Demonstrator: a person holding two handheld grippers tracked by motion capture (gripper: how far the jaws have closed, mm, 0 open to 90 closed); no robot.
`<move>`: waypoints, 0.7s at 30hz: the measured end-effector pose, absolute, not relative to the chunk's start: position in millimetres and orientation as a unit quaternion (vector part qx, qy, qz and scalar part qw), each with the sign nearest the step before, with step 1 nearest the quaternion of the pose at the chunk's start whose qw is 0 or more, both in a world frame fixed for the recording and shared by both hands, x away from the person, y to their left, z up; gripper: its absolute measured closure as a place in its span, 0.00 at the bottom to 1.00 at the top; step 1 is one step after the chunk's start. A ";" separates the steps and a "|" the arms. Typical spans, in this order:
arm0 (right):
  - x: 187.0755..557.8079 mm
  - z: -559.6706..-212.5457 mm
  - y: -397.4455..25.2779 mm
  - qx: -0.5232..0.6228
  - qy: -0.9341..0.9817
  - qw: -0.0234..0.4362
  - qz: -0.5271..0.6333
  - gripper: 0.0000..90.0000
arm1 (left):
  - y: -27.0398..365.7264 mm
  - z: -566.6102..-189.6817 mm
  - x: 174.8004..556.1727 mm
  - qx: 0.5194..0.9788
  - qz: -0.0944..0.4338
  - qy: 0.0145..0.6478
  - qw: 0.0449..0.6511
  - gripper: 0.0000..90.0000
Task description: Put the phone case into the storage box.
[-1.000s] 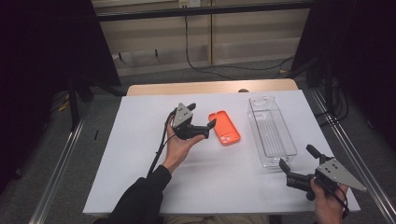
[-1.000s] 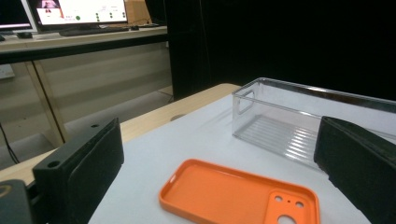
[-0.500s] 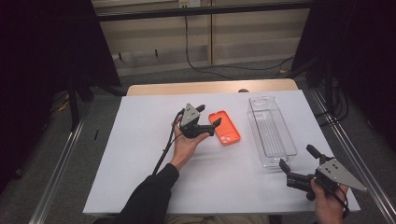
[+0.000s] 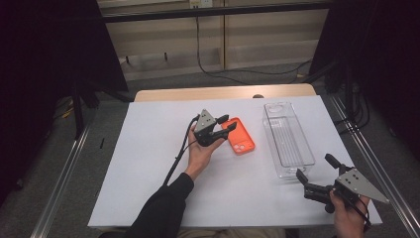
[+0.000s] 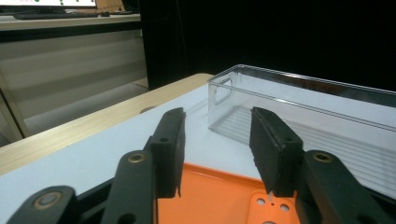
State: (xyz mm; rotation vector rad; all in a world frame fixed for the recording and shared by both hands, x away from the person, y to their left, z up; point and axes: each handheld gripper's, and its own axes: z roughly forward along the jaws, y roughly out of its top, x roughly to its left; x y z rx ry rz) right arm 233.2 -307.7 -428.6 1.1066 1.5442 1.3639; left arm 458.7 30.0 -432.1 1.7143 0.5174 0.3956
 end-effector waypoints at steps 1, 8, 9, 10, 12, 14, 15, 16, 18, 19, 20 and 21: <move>233.2 -428.6 -307.7 0.436 0.608 0.391 0.537 0.00 | 29.8 -432.0 459.2 0.743 0.169 0.223 0.608 0.65; 233.1 -428.6 -307.6 0.435 0.608 0.391 0.537 0.00 | 26.2 -428.9 464.5 0.753 0.162 0.216 0.601 0.86; 233.1 -428.6 -307.6 0.435 0.608 0.391 0.537 0.00 | 25.7 -428.8 465.2 0.755 0.159 0.215 0.599 0.86; 233.1 -428.6 -307.6 0.435 0.608 0.391 0.537 0.00 | 25.1 -429.0 466.3 0.755 0.158 0.216 0.599 0.88; 233.2 -428.7 -307.8 0.435 0.608 0.391 0.537 0.00 | 24.3 -429.5 468.3 0.757 0.152 0.215 0.597 0.93; 233.0 -428.6 -307.7 0.435 0.608 0.391 0.537 0.00 | 23.6 -430.2 470.8 0.760 0.146 0.218 0.595 0.98; 232.8 -428.5 -307.7 0.435 0.608 0.391 0.537 0.00 | 23.7 -430.4 471.9 0.757 0.138 0.222 0.599 1.00; 232.8 -428.5 -307.7 0.435 0.608 0.391 0.537 0.00 | 24.0 -430.8 473.2 0.755 0.136 0.226 0.601 1.00; 232.7 -428.4 -308.0 0.435 0.608 0.391 0.538 0.00 | 23.3 -432.1 475.8 0.755 0.131 0.232 0.600 1.00; 232.7 -428.4 -308.0 0.435 0.608 0.391 0.538 0.00 | 22.8 -432.7 476.7 0.757 0.130 0.233 0.596 1.00; 232.7 -428.5 -308.0 0.435 0.608 0.391 0.538 0.00 | 22.4 -433.4 478.1 0.762 0.128 0.229 0.592 1.00; 232.7 -428.5 -308.0 0.435 0.608 0.391 0.538 0.00 | 21.6 -434.0 479.7 0.768 0.125 0.225 0.586 1.00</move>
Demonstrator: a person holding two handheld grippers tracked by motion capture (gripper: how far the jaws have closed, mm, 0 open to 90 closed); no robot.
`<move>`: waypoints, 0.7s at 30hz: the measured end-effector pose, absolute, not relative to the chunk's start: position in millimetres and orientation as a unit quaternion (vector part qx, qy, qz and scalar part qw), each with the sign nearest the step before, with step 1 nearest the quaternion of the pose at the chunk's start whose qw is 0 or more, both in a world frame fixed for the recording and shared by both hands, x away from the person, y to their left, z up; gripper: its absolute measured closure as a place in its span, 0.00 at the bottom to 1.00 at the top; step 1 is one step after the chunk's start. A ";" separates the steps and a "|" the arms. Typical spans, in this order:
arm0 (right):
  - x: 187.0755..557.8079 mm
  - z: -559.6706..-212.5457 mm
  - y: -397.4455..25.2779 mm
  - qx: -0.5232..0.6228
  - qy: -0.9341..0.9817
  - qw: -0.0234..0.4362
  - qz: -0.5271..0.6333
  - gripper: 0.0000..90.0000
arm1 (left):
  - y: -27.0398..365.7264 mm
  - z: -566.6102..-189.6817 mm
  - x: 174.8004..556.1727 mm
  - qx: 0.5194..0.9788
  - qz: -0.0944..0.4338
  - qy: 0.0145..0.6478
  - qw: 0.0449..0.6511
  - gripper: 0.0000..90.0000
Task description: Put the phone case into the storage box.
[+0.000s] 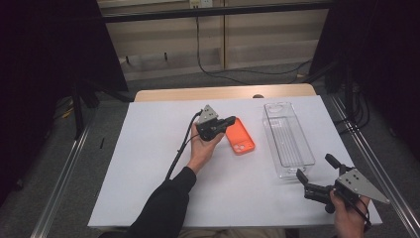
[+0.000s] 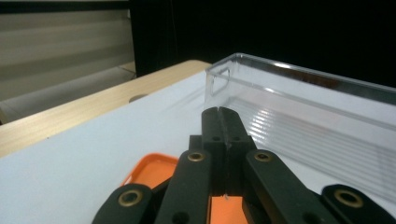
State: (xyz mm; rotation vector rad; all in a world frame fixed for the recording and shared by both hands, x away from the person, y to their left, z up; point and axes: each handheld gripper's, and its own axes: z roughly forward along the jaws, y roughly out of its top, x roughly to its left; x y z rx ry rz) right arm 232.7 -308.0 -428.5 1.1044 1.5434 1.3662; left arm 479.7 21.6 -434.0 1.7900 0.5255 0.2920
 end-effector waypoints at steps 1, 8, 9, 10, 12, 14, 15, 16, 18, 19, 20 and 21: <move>232.7 -428.5 -308.0 0.434 0.607 0.391 0.538 0.00 | 20.8 -435.1 481.9 0.775 0.122 0.230 0.576 1.00; 232.2 -427.9 -309.2 0.434 0.605 0.393 0.540 0.00 | 13.1 -435.4 495.0 0.793 0.104 0.238 0.551 1.00; 232.2 -428.0 -309.2 0.434 0.605 0.392 0.540 0.00 | 12.6 -435.1 496.3 0.795 0.105 0.238 0.547 1.00; 232.2 -428.0 -309.2 0.434 0.605 0.392 0.540 0.00 | 12.0 -435.0 498.3 0.797 0.102 0.240 0.545 1.00; 232.0 -428.1 -309.2 0.435 0.605 0.392 0.540 0.00 | 9.7 -434.2 502.2 0.804 0.096 0.243 0.535 1.00; 232.1 -428.2 -309.3 0.435 0.605 0.391 0.540 0.00 | 7.1 -433.7 505.6 0.810 0.092 0.243 0.525 1.00; 232.0 -428.3 -309.1 0.434 0.605 0.391 0.541 0.00 | 5.9 -433.7 507.5 0.814 0.091 0.244 0.519 1.00; 232.0 -428.3 -309.1 0.434 0.605 0.391 0.541 0.00 | 4.4 -434.0 509.2 0.817 0.092 0.243 0.515 1.00; 232.0 -428.3 -309.2 0.435 0.605 0.392 0.540 0.00 | 1.5 -434.2 513.0 0.825 0.090 0.245 0.501 1.00; 232.1 -428.3 -309.2 0.435 0.605 0.392 0.540 0.00 | -0.1 -434.4 514.8 0.827 0.091 0.244 0.498 1.00; 232.1 -428.3 -309.3 0.434 0.605 0.392 0.540 0.00 | -1.0 -434.0 516.9 0.830 0.091 0.244 0.494 1.00; 231.9 -428.3 -309.1 0.434 0.605 0.391 0.540 0.00 | -2.1 -433.4 519.0 0.831 0.088 0.246 0.491 1.00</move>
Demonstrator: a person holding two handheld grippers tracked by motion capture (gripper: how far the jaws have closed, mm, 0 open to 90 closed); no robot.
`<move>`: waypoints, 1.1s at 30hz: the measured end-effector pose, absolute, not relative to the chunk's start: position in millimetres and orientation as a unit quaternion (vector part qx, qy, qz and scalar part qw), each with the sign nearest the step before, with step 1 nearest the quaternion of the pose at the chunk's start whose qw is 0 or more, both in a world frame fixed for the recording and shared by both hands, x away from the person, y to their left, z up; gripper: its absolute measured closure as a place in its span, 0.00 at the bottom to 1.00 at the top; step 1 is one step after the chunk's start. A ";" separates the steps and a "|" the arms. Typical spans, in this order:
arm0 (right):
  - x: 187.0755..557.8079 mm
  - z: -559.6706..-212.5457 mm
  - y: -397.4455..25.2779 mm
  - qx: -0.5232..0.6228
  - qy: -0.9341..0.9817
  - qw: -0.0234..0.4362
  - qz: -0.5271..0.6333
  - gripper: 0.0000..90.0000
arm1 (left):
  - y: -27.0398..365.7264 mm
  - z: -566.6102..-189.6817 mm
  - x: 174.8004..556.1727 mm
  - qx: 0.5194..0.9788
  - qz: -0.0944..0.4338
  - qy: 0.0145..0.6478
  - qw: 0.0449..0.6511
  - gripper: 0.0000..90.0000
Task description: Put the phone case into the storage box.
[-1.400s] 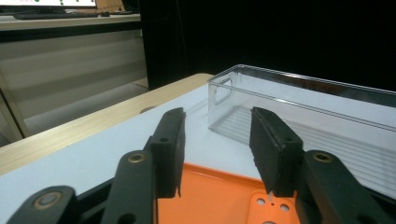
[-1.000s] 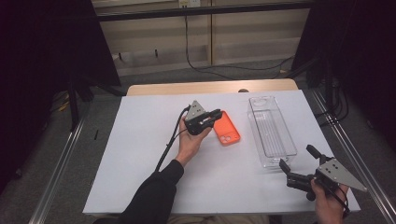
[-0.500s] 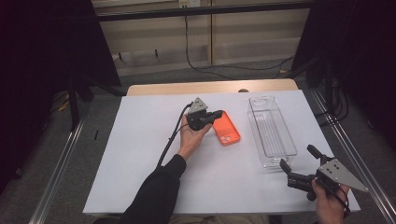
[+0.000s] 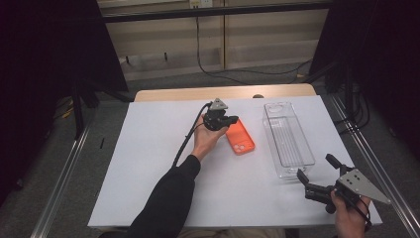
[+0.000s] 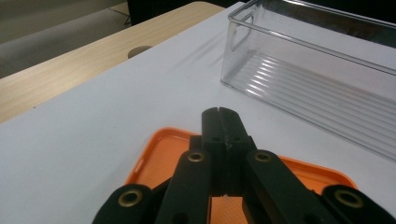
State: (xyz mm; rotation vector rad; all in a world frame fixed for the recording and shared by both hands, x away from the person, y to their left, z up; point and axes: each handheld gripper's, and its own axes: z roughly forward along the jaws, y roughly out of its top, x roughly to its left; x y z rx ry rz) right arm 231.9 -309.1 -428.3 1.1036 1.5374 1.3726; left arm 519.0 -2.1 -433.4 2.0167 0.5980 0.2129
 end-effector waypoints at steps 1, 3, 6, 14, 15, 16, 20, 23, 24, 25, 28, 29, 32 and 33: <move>231.9 -428.3 -309.2 0.434 0.605 0.392 0.540 0.00 | -3.3 -432.7 520.8 0.833 0.087 0.247 0.488 1.00; 231.9 -428.3 -309.4 0.434 0.605 0.391 0.540 0.00 | -6.4 -431.2 524.1 0.838 0.084 0.241 0.482 1.00; 231.7 -428.4 -309.9 0.433 0.607 0.391 0.539 0.00 | -12.0 -428.4 528.5 0.843 0.082 0.238 0.476 1.00; 231.2 -428.4 -310.4 0.433 0.606 0.390 0.541 0.00 | -28.4 -434.5 537.4 0.852 0.082 0.241 0.458 1.00; 231.1 -428.4 -310.6 0.433 0.606 0.391 0.541 0.00 | -29.7 -436.1 538.0 0.854 0.083 0.239 0.455 1.00; 231.1 -428.4 -310.9 0.433 0.606 0.391 0.541 0.00 | -31.1 -438.1 538.4 0.854 0.082 0.240 0.454 1.00; 230.8 -428.4 -311.2 0.432 0.606 0.391 0.541 0.00 | -34.7 -442.9 542.1 0.858 0.084 0.241 0.446 1.00; 230.6 -428.3 -311.1 0.432 0.607 0.392 0.539 0.00 | -36.3 -443.8 546.6 0.862 0.089 0.242 0.436 1.00; 230.5 -428.3 -311.3 0.433 0.607 0.392 0.539 0.00 | -36.3 -443.6 548.0 0.863 0.090 0.242 0.434 1.00; 230.5 -428.3 -311.6 0.433 0.607 0.393 0.539 0.00 | -37.1 -443.8 549.6 0.863 0.092 0.243 0.433 1.00; 230.3 -428.3 -311.6 0.434 0.606 0.392 0.539 0.00 | -39.6 -445.6 553.1 0.869 0.088 0.239 0.424 1.00; 230.2 -428.3 -311.7 0.434 0.607 0.391 0.539 0.00 | -41.2 -447.0 553.2 0.870 0.086 0.238 0.424 1.00; 230.5 -429.0 -312.7 0.436 0.604 0.386 0.544 0.00 | -43.9 -450.3 553.0 0.870 0.086 0.241 0.422 1.00; 230.2 -429.4 -313.2 0.438 0.604 0.387 0.542 0.00 | -44.7 -452.3 553.0 0.872 0.083 0.240 0.419 1.00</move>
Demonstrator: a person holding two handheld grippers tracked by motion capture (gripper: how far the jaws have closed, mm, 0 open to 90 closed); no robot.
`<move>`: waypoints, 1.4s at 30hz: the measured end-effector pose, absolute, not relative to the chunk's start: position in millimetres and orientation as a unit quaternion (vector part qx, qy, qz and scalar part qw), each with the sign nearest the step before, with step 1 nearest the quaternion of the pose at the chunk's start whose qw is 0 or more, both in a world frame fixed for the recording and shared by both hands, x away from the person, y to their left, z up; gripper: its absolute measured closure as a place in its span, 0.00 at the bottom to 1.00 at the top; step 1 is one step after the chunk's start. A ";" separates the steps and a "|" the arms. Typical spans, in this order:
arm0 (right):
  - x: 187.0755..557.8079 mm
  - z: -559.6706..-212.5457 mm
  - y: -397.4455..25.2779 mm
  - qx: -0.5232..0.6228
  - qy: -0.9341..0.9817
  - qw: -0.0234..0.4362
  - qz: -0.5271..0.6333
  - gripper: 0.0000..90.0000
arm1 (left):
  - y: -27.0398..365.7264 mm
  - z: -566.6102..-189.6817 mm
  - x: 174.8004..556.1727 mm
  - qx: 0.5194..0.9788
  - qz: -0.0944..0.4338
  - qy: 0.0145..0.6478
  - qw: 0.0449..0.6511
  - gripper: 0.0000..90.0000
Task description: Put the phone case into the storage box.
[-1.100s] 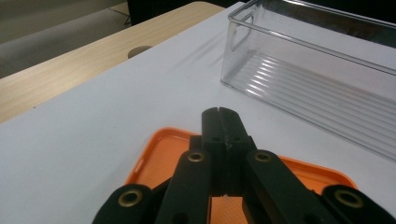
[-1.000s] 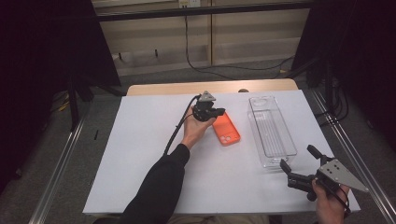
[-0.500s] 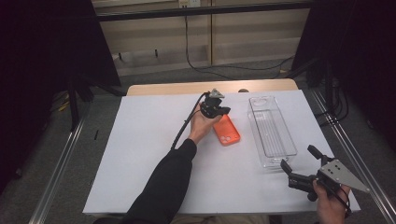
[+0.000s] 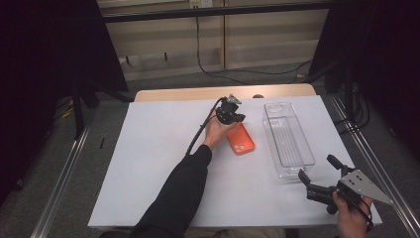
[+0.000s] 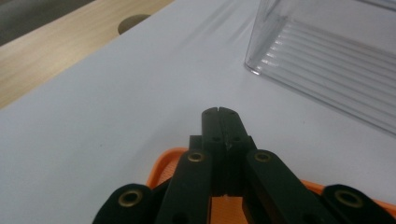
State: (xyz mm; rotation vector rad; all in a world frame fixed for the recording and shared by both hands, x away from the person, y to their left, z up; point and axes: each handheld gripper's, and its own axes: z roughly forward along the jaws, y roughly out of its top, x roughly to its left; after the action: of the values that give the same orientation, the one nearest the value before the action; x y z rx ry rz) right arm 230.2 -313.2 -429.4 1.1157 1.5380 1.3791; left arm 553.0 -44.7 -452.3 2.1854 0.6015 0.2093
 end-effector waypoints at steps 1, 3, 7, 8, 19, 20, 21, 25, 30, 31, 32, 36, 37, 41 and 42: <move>230.2 -429.4 -313.2 0.438 0.604 0.387 0.542 0.00 | -45.8 -454.4 552.9 0.873 0.084 0.240 0.416 1.00; 230.0 -429.4 -313.3 0.438 0.604 0.388 0.542 0.00 | -46.0 -457.4 553.3 0.872 0.082 0.240 0.418 1.00; 229.3 -429.3 -313.2 0.438 0.603 0.389 0.541 0.00 | -45.8 -456.5 553.1 0.875 0.083 0.239 0.413 1.00; 229.3 -429.3 -313.4 0.438 0.604 0.389 0.541 0.00 | -45.4 -456.1 552.7 0.876 0.084 0.240 0.410 1.00; 228.5 -429.5 -313.6 0.437 0.606 0.390 0.539 0.00 | -36.6 -453.0 550.8 0.884 0.088 0.235 0.394 1.00; 228.5 -429.5 -313.6 0.437 0.606 0.390 0.538 0.00 | -35.0 -453.1 550.7 0.884 0.088 0.234 0.394 1.00; 228.4 -429.5 -313.6 0.437 0.606 0.390 0.538 0.00 | -33.7 -453.0 550.0 0.884 0.090 0.235 0.394 1.00; 228.4 -429.8 -313.7 0.437 0.606 0.390 0.538 0.00 | -28.9 -453.3 548.1 0.882 0.092 0.237 0.396 1.00; 228.6 -429.7 -312.9 0.437 0.607 0.390 0.538 0.00 | -21.9 -453.4 545.9 0.881 0.092 0.240 0.397 1.00; 228.6 -429.7 -312.9 0.437 0.607 0.390 0.537 0.00 | -20.8 -453.7 545.4 0.880 0.089 0.243 0.399 1.00; 228.7 -429.8 -312.9 0.437 0.607 0.390 0.537 0.00 | -19.1 -453.4 545.3 0.882 0.090 0.241 0.396 1.00; 228.7 -429.8 -312.9 0.438 0.606 0.390 0.537 0.00 | -15.5 -452.7 543.5 0.883 0.092 0.239 0.394 1.00; 228.9 -429.9 -312.9 0.438 0.606 0.391 0.537 0.00 | -14.9 -452.6 543.0 0.883 0.092 0.240 0.393 1.00; 228.7 -429.8 -312.8 0.438 0.606 0.390 0.537 0.00 | -11.0 -452.2 542.0 0.884 0.091 0.239 0.391 1.00; 228.7 -429.8 -313.0 0.438 0.606 0.390 0.537 0.00 | -10.0 -452.1 541.3 0.884 0.090 0.241 0.391 1.00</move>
State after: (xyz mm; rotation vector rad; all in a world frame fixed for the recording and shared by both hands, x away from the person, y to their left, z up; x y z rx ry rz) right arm 228.7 -313.0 -429.8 1.1130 1.5406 1.3650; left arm 541.3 -10.0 -452.1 2.2443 0.6118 0.2278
